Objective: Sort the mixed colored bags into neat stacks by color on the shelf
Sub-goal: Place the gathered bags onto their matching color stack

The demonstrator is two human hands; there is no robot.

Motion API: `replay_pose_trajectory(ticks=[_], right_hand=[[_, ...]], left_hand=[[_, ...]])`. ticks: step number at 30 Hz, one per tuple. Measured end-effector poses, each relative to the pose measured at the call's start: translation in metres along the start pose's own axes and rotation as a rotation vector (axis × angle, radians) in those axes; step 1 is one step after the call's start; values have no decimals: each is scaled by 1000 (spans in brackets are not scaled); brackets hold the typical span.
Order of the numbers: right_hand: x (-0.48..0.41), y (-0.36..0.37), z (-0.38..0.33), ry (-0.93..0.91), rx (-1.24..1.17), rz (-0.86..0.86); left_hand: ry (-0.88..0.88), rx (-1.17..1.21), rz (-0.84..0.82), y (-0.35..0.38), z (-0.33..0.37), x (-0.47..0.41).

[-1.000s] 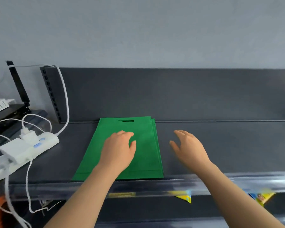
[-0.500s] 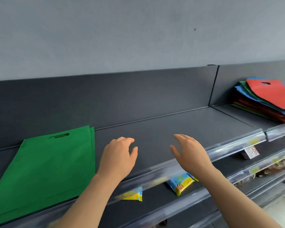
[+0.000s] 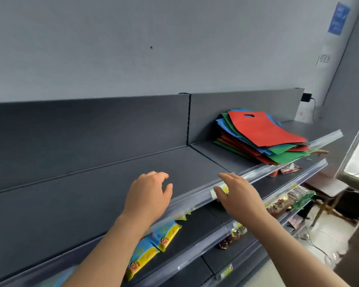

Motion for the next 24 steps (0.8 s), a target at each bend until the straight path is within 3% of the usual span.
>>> replay_pose_trajectory(ticks=[15,24], right_hand=[[-92,-55,209,172,27,69],[-181,-76,314,260,62,92]], left_hand=[[143,116,-58,120,150,-163],[127,155,-161,183,215,-271]])
Point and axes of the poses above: each hand's wrist, its own x-axis away from the middle knuckle, its own y-axis out of the palm, z = x × y, the point moved 8 cm from there along -x, towards the middle knuckle, and after that the axes turned 6 degrees about -z, right-handed, at the moved point
